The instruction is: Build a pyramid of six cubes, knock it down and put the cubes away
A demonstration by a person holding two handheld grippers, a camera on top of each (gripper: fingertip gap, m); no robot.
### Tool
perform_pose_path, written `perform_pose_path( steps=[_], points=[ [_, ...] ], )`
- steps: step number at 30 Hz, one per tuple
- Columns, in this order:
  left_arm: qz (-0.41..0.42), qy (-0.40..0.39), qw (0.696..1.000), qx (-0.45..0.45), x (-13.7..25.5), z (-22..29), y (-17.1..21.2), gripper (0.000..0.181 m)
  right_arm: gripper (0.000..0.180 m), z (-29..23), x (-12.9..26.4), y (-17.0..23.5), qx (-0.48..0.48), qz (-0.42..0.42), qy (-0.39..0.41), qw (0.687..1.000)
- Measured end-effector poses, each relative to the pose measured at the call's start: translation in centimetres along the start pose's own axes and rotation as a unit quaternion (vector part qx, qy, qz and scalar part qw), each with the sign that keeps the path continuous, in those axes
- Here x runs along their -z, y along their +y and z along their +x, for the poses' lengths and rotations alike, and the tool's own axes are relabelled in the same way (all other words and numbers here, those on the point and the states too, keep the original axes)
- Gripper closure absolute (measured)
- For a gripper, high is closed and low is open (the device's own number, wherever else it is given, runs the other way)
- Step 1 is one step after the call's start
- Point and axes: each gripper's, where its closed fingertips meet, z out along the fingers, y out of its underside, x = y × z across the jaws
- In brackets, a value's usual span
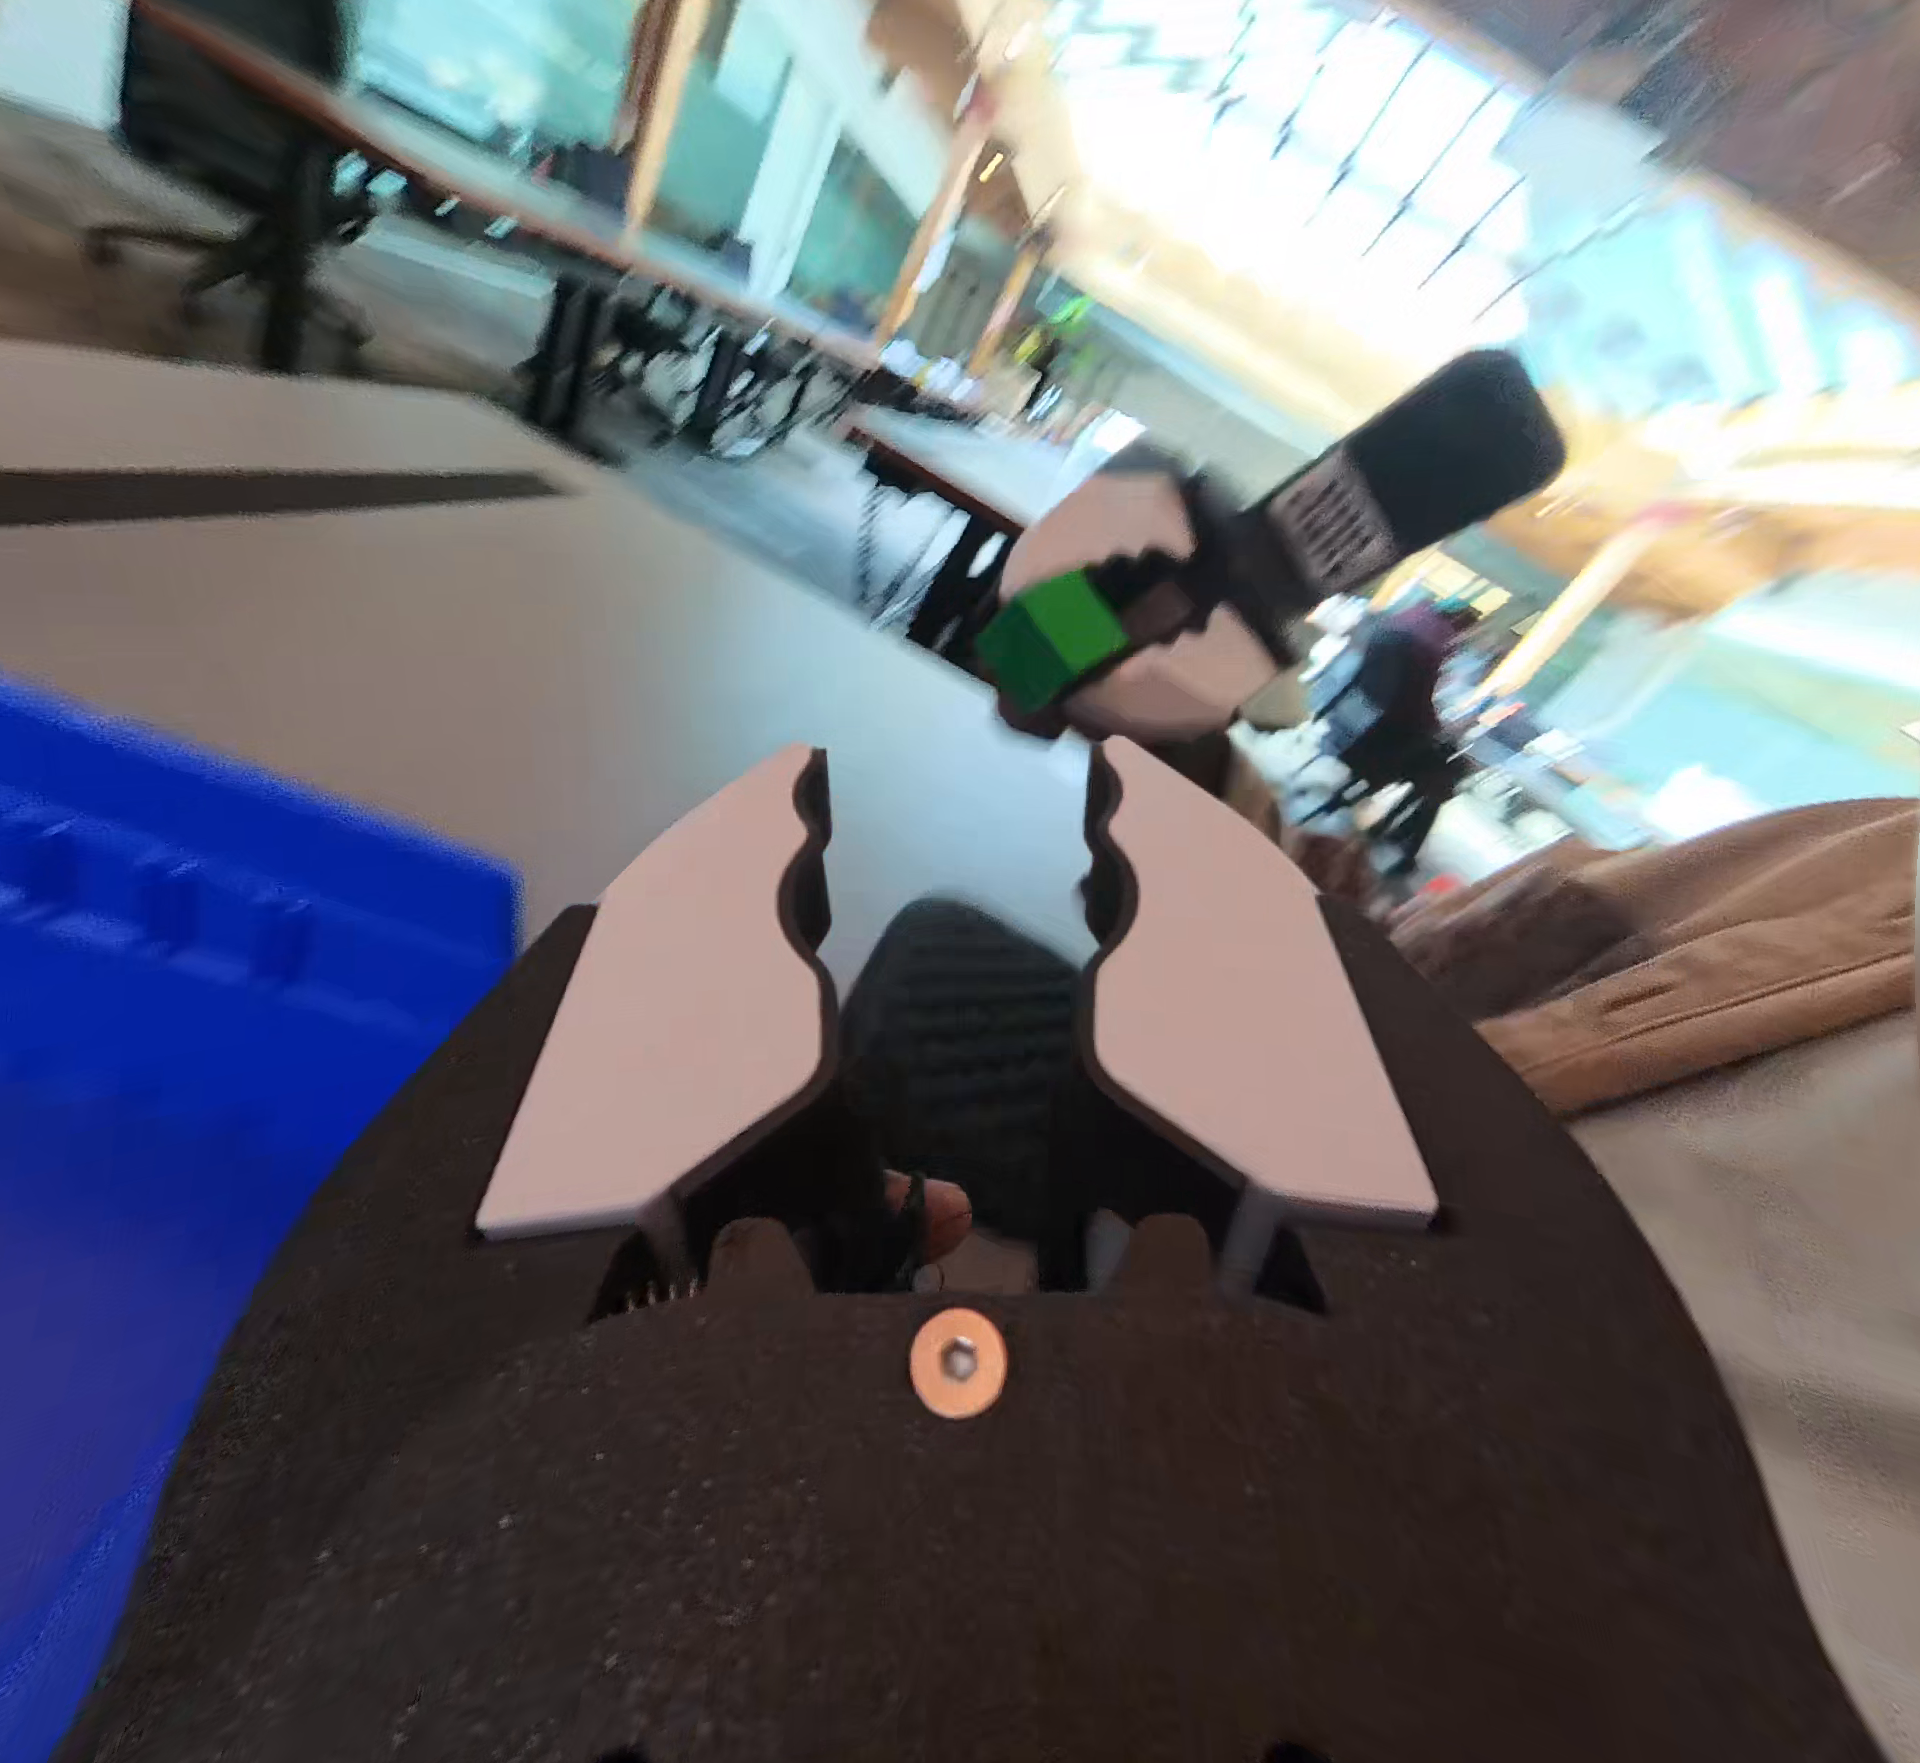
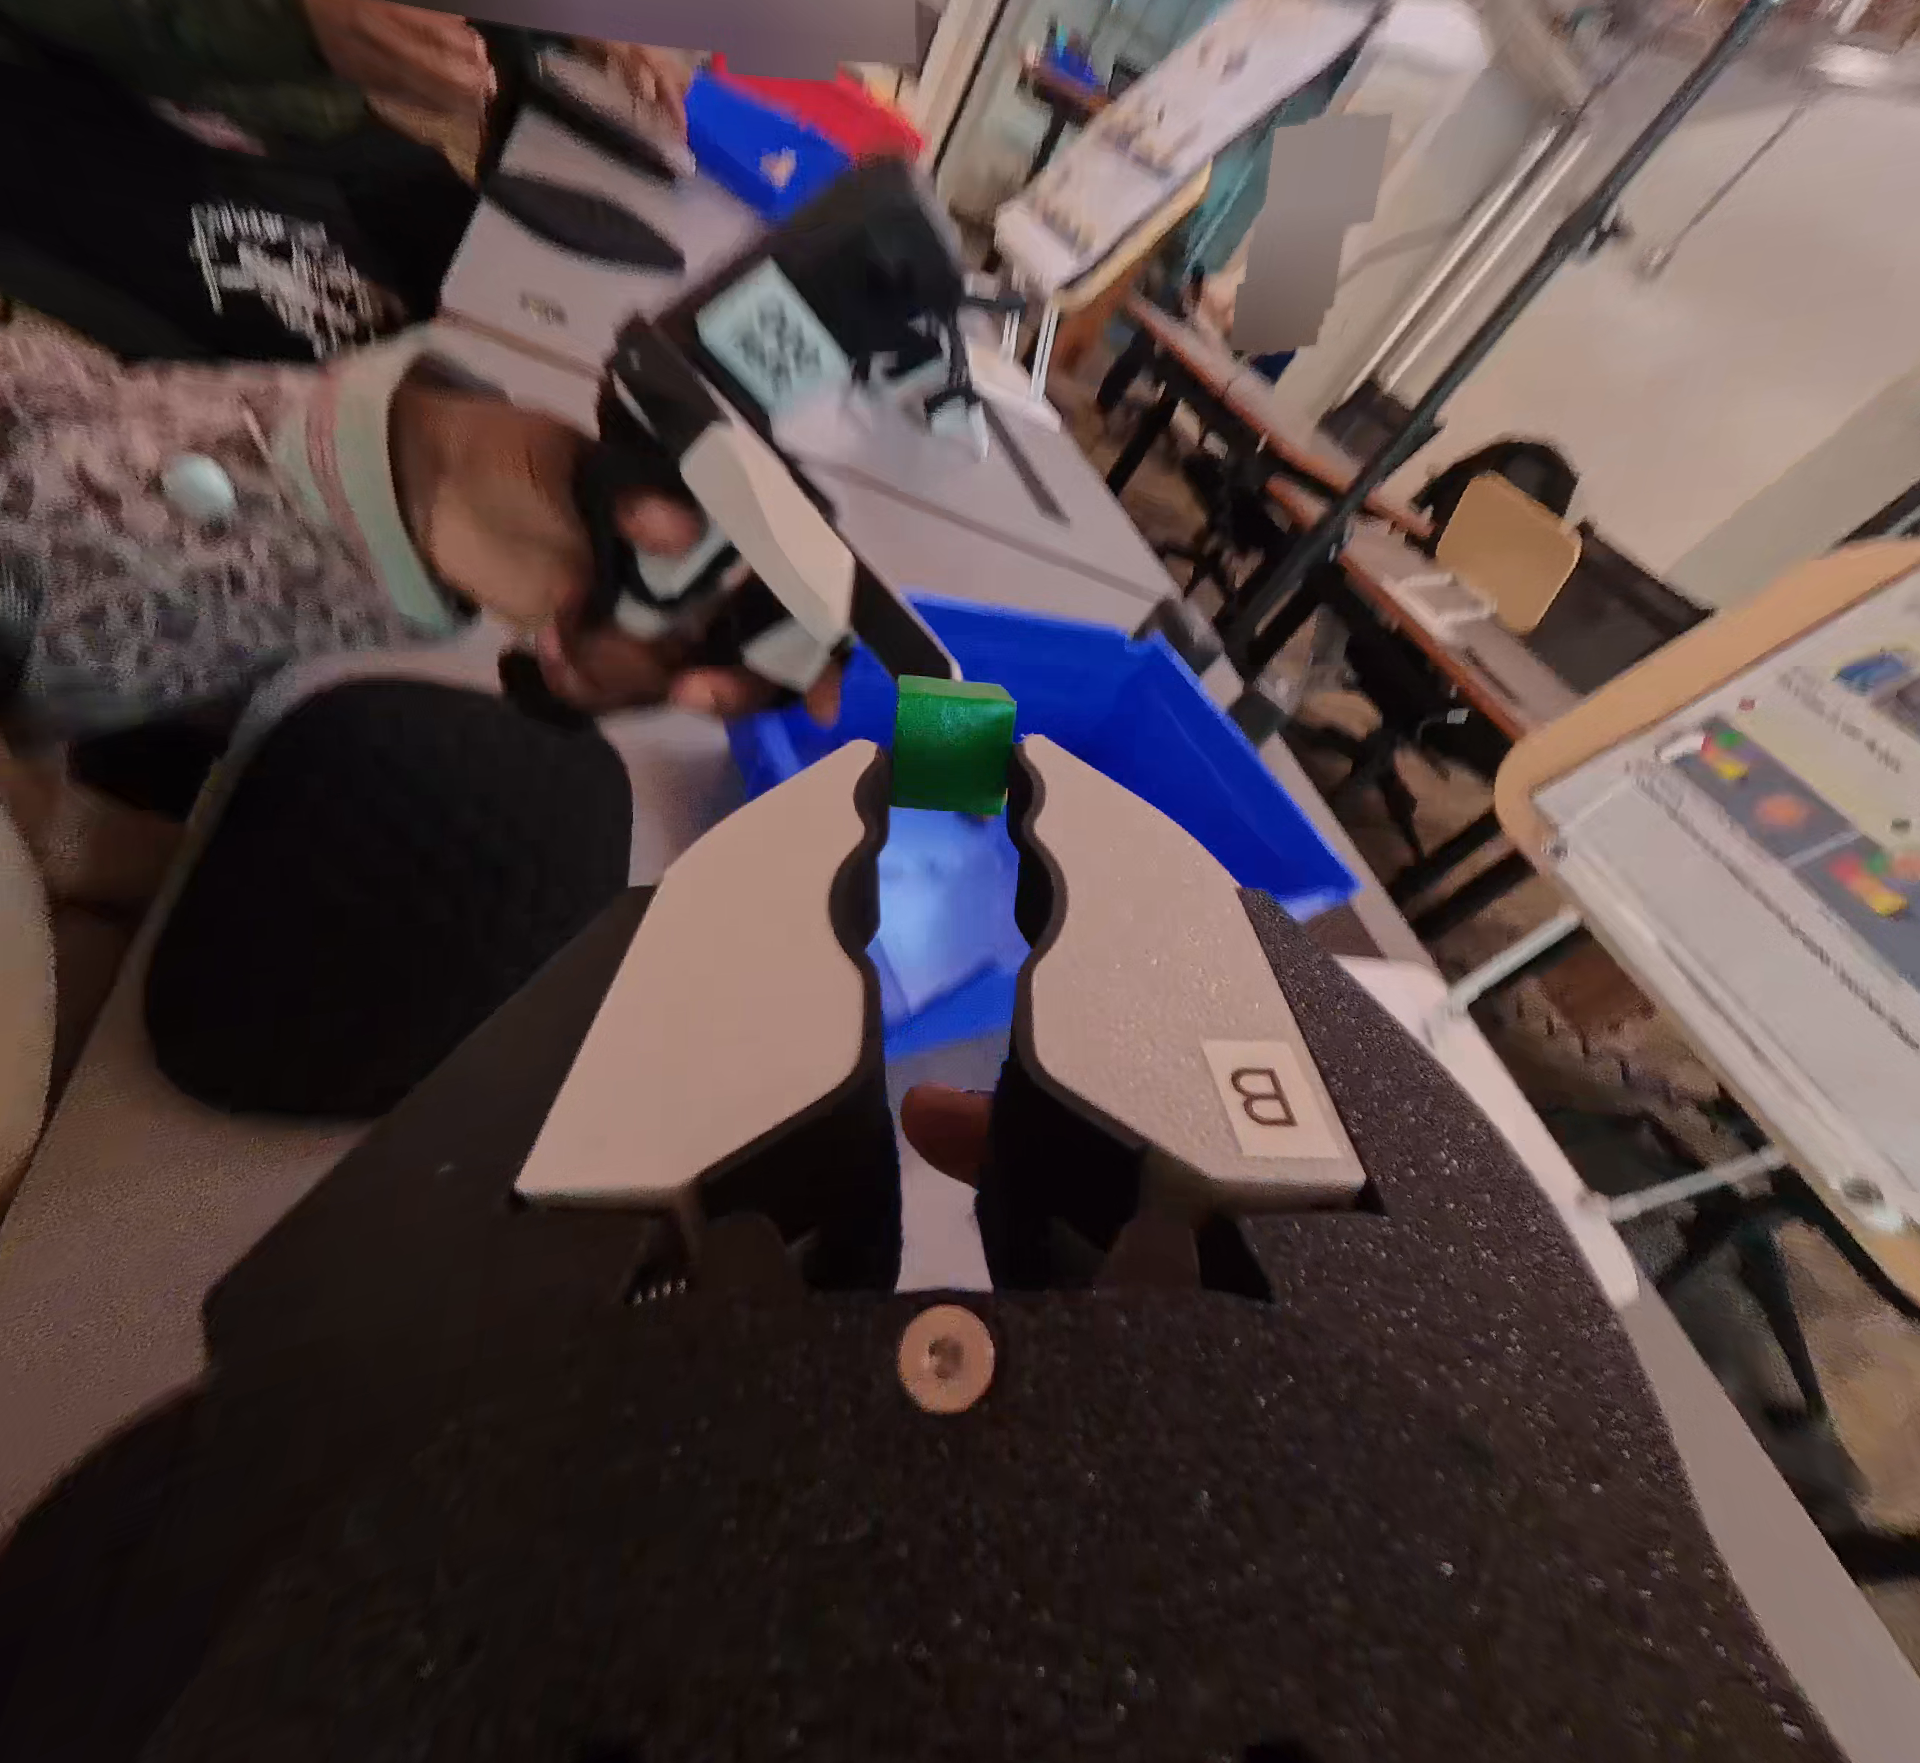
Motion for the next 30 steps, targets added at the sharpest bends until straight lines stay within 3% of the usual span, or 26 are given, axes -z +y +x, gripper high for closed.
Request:
perform_pose_path(
  steps=[3,6,10,13,16,30],
  points=[
    [-0.119,-0.107,0.985,-0.059,2.2,-2.1,2.6,0.133,0.158,0.1,2.5,4.2,-0.002,-0.102,-0.045,0.994],
    [-0.215,-0.190,0.952,-0.108,4.7,-3.4,4.6,0.135,0.159,-0.4,5.4,9.1,-0.008,-0.223,-0.117,0.968],
    [-0.295,-0.257,0.909,-0.142,6.7,-4.4,6.5,0.135,0.158,0.0,9.4,15.6,-0.033,-0.411,-0.174,0.895],
    [-0.317,-0.270,0.896,-0.154,6.9,-4.5,7.3,0.136,0.158,0.0,11.3,19.2,-0.037,-0.504,-0.193,0.841],
    [-0.318,-0.265,0.897,-0.153,6.4,-4.5,7.4,0.136,0.158,-0.8,11.3,20.9,-0.049,-0.531,-0.214,0.818],
    [-0.311,-0.263,0.898,-0.164,6.3,-4.8,7.1,0.139,0.158,-2.7,8.0,22.5,-0.061,-0.520,-0.246,0.816]
  ],
)
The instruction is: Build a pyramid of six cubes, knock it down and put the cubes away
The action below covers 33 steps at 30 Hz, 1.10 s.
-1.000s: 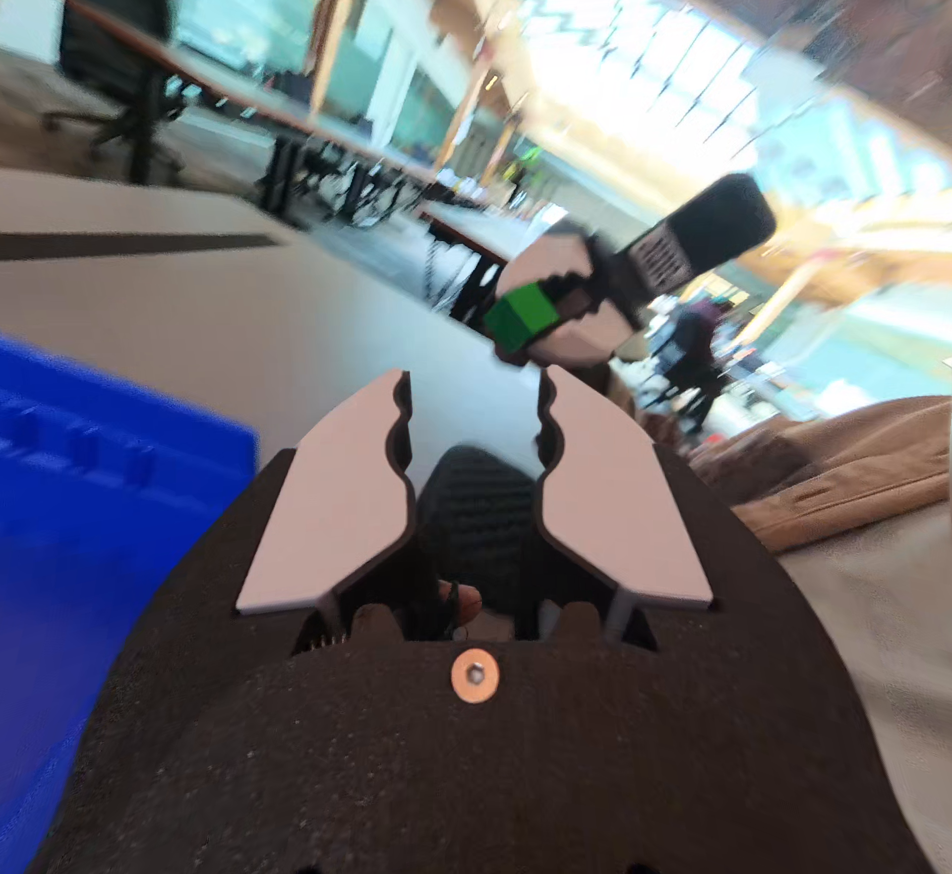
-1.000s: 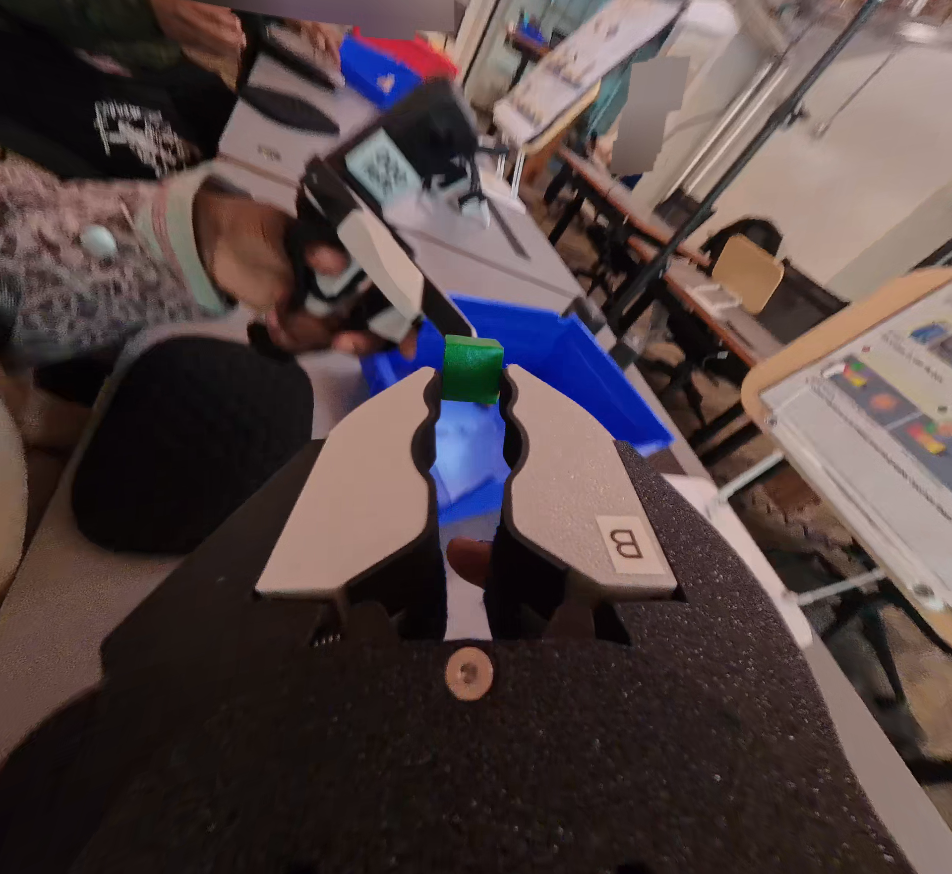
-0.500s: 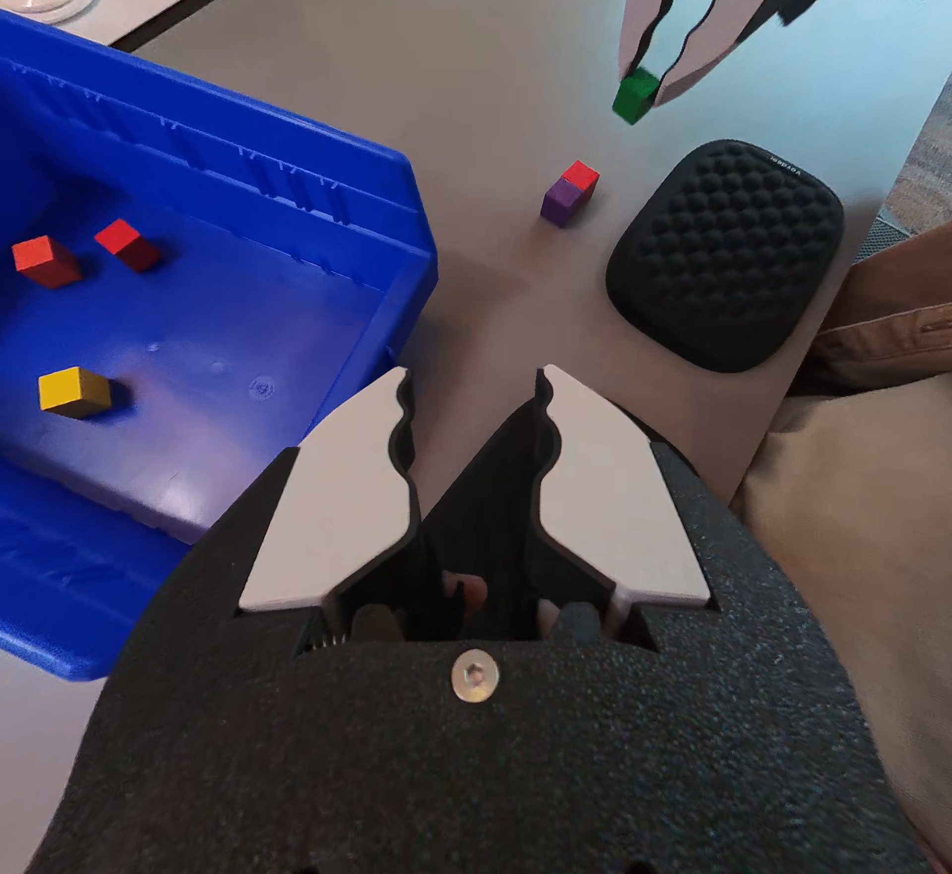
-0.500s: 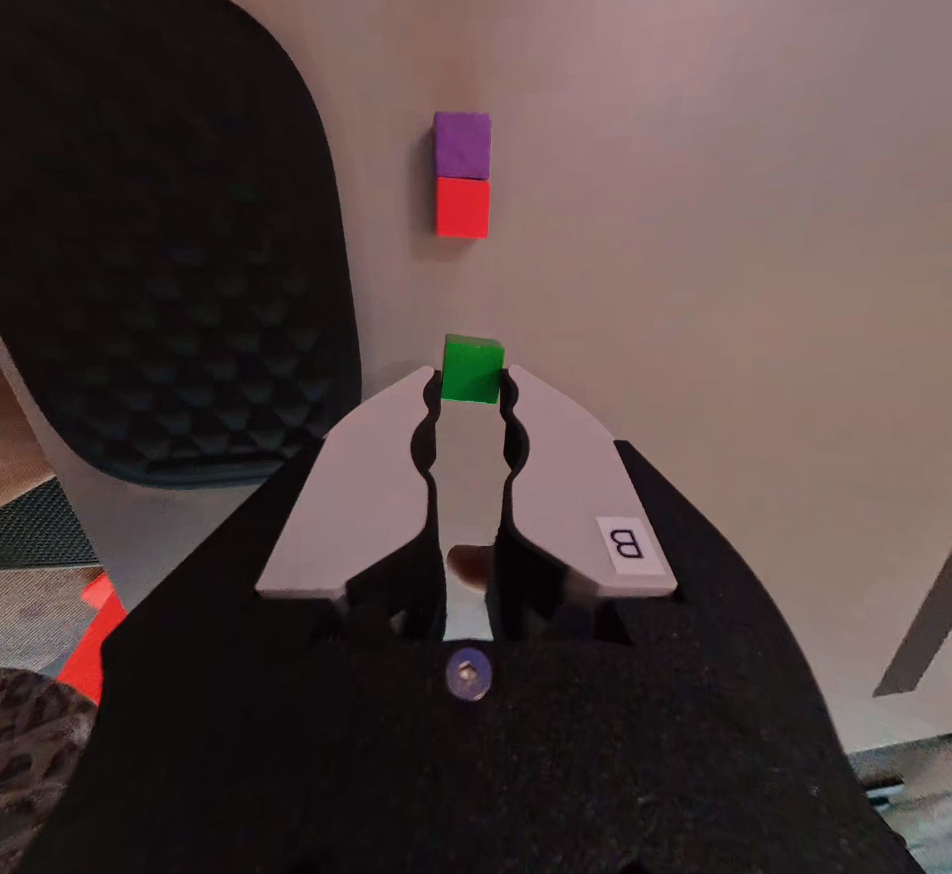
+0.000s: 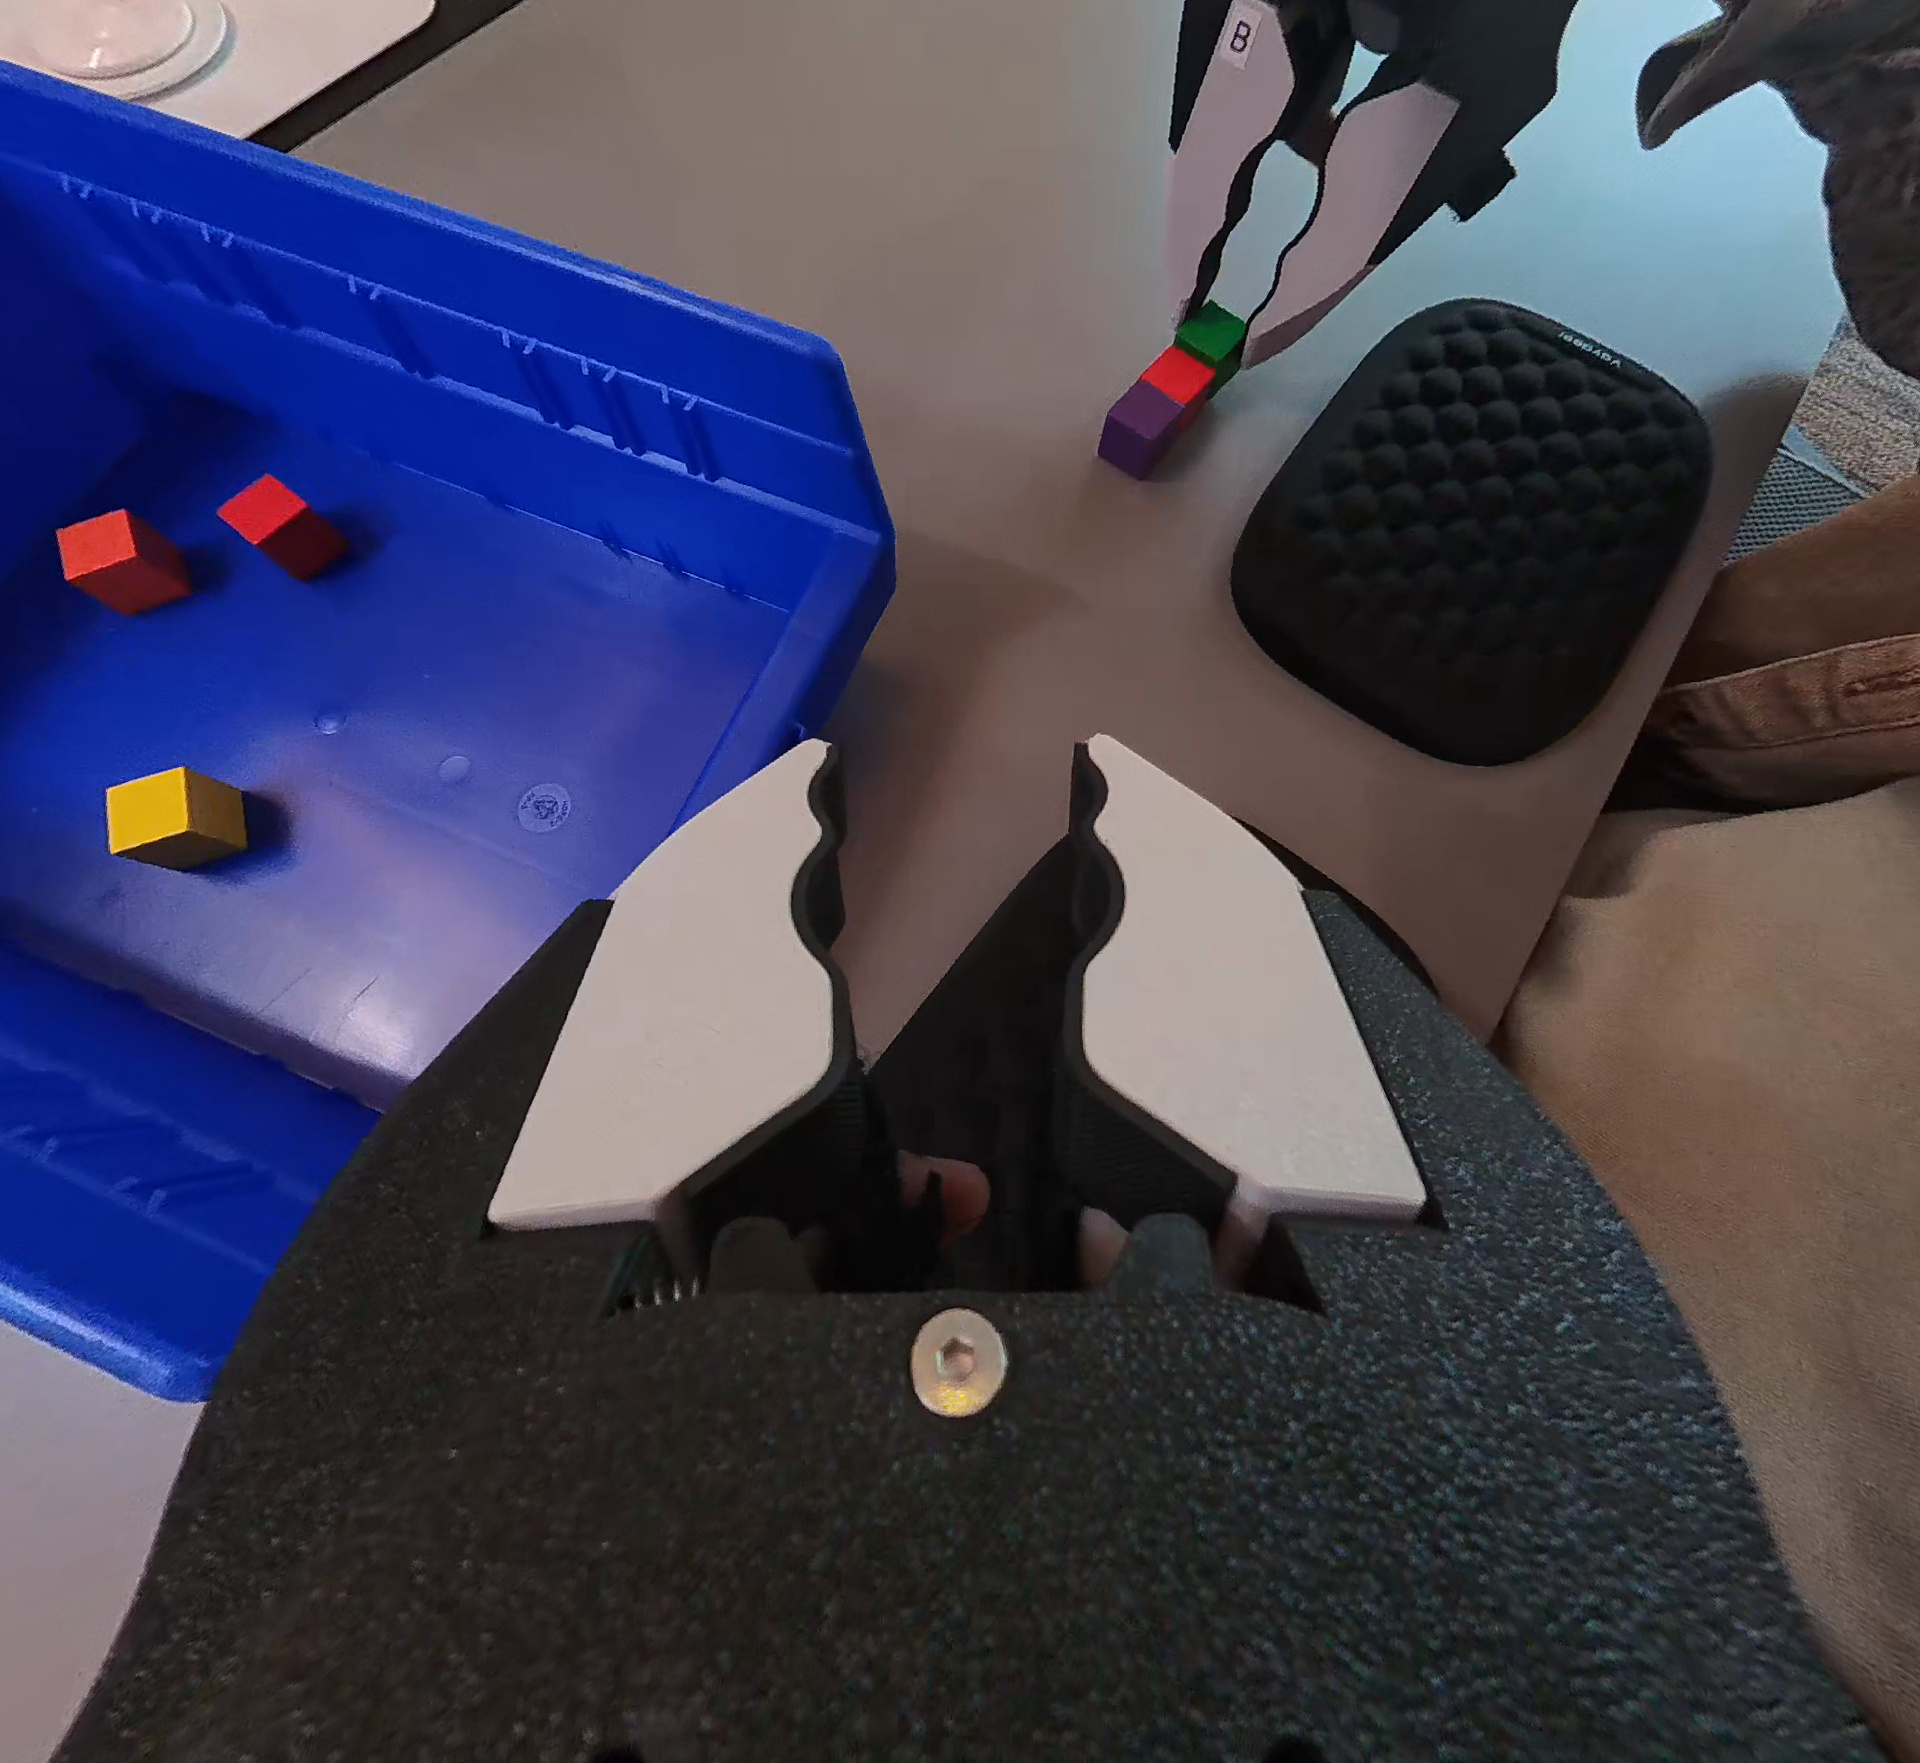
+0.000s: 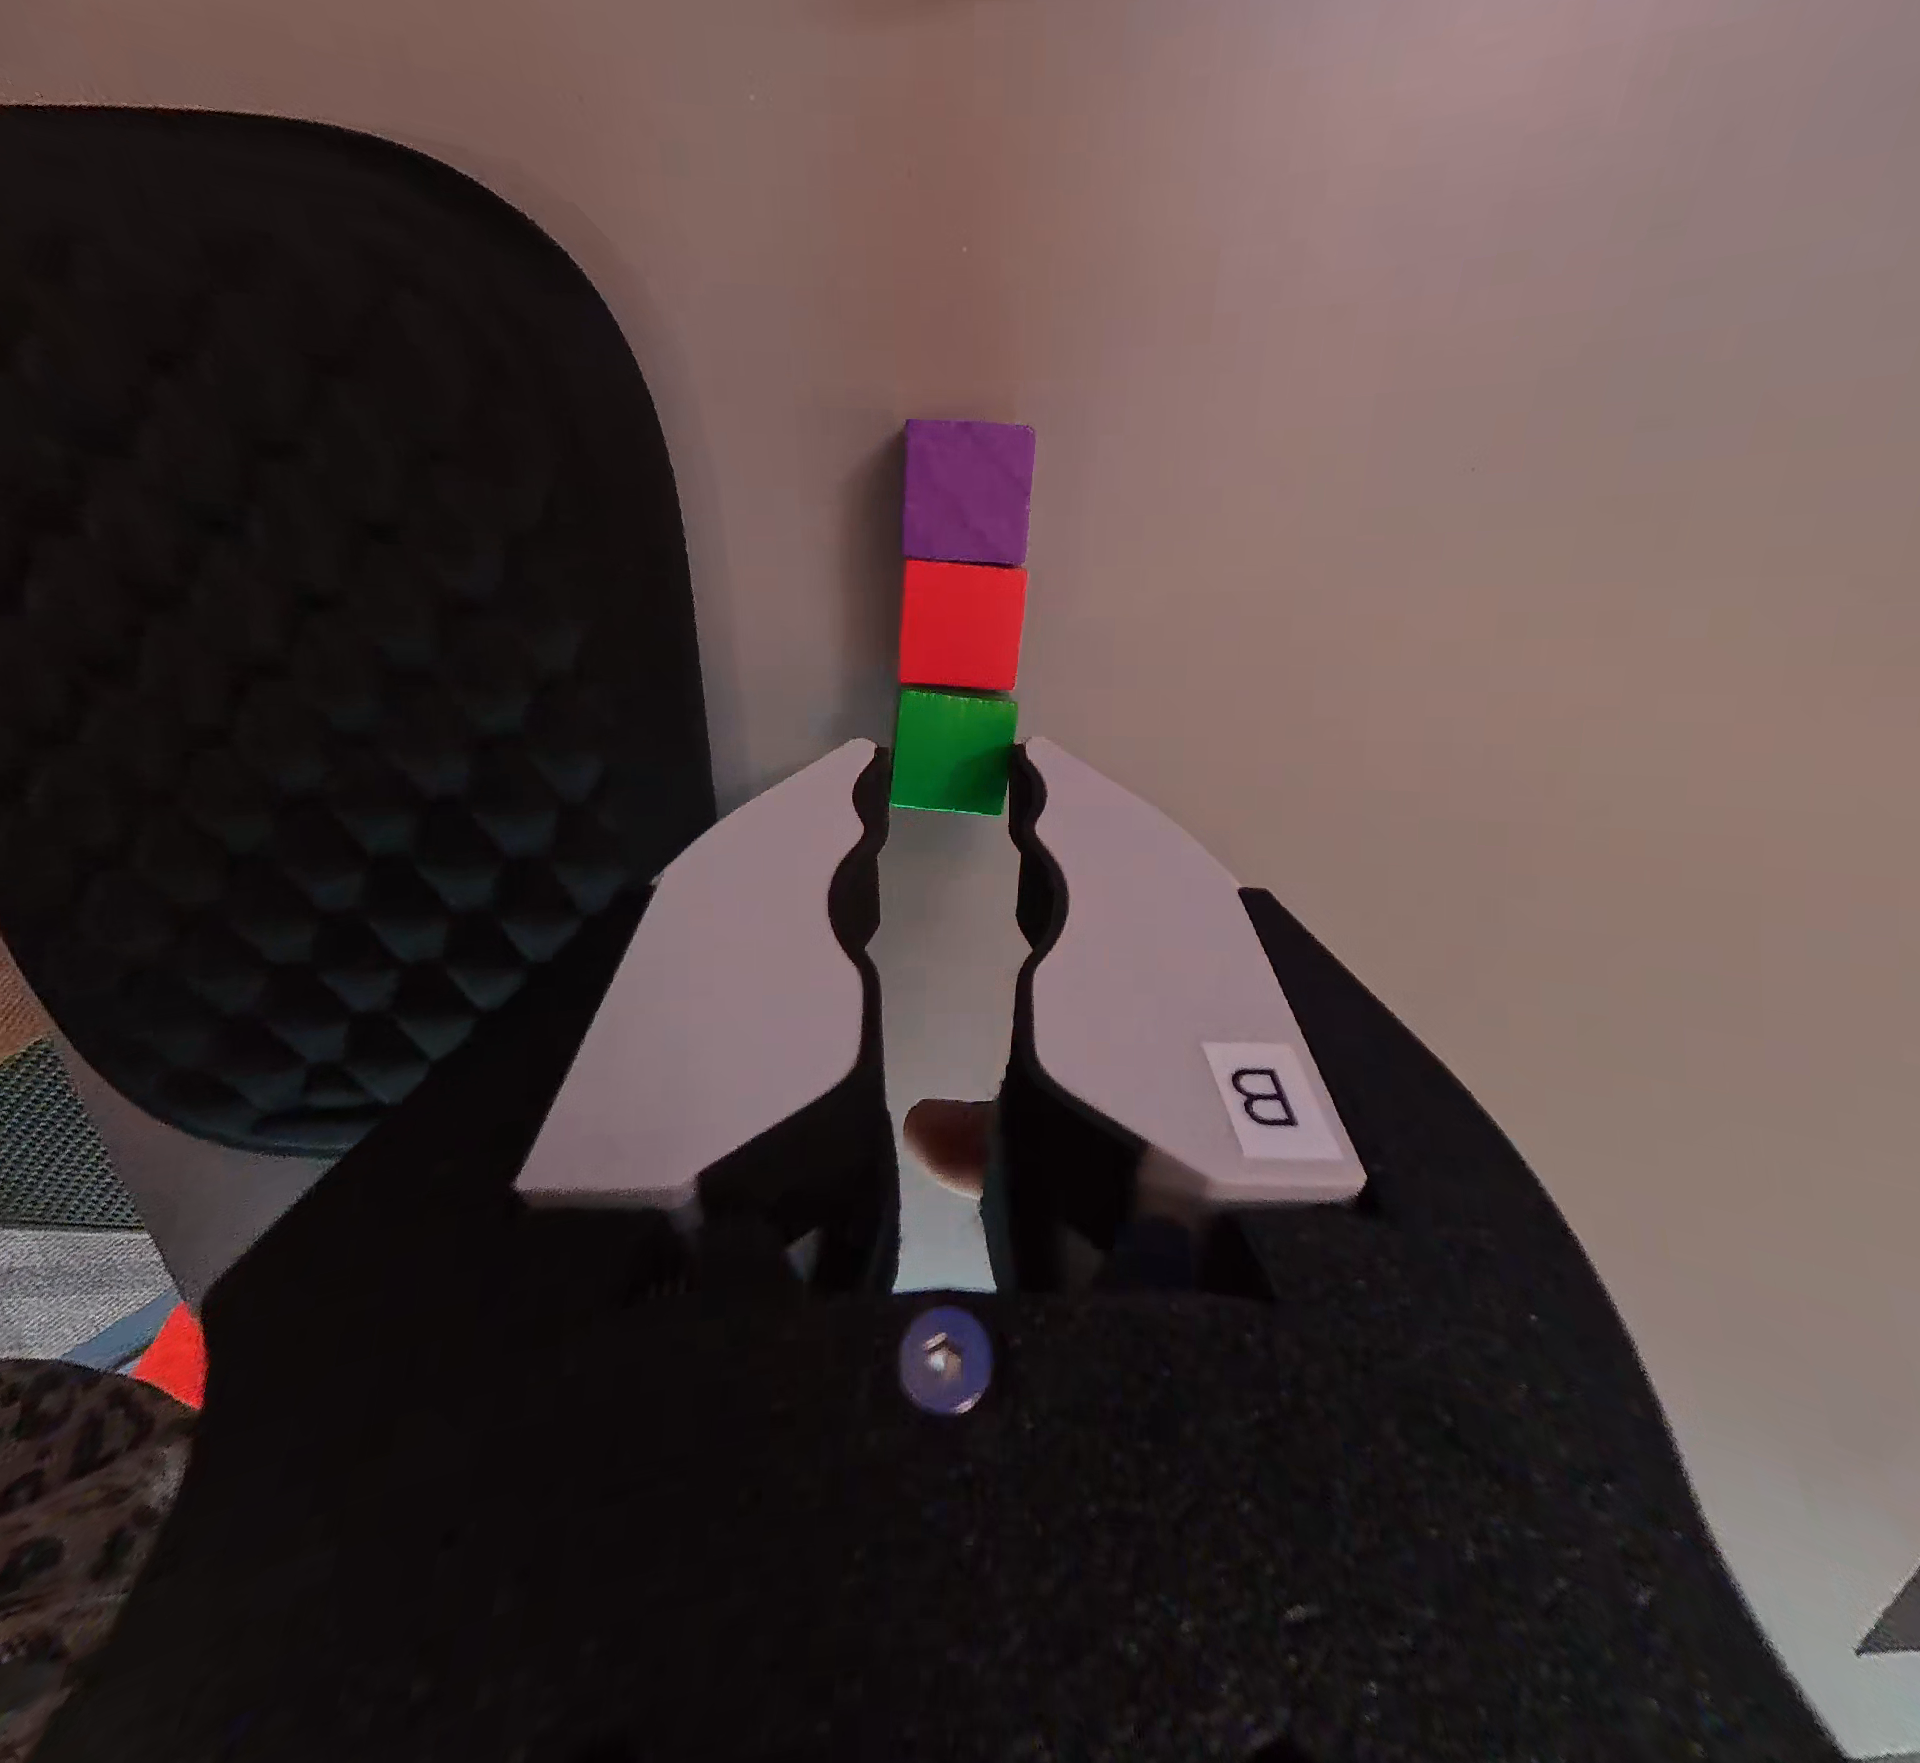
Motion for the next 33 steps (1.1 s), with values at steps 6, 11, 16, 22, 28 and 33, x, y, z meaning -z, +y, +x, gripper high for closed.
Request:
perform_pose_path(
  steps=[6,11,16,22,28,33],
  points=[
    [-0.004,0.003,1.000,0.000,-0.2,0.1,0.1,0.139,0.158,-0.1,-0.4,0.0,0.011,0.005,0.000,1.000],
    [-0.005,0.003,1.000,0.000,-0.3,0.0,0.1,0.139,0.158,-0.1,-0.5,-0.2,0.007,0.019,0.000,1.000],
    [-0.010,-0.002,1.000,0.002,-0.4,-0.2,0.2,0.139,0.158,-0.1,-0.4,-0.3,0.006,0.027,-0.001,1.000],
    [-0.041,-0.089,0.994,0.042,0.1,-4.3,0.3,0.139,0.149,-0.2,0.9,-1.4,-0.012,0.081,0.001,0.997],
    [-0.183,-0.156,0.971,-0.006,0.0,-13.5,-0.8,0.142,0.148,-0.4,4.0,-2.9,-0.012,0.164,0.040,0.986],
    [-0.359,-0.135,0.922,0.045,-2.1,-19.7,2.3,0.135,0.149,-1.7,5.1,-3.2,-0.006,0.198,0.046,0.979]
  ],
)
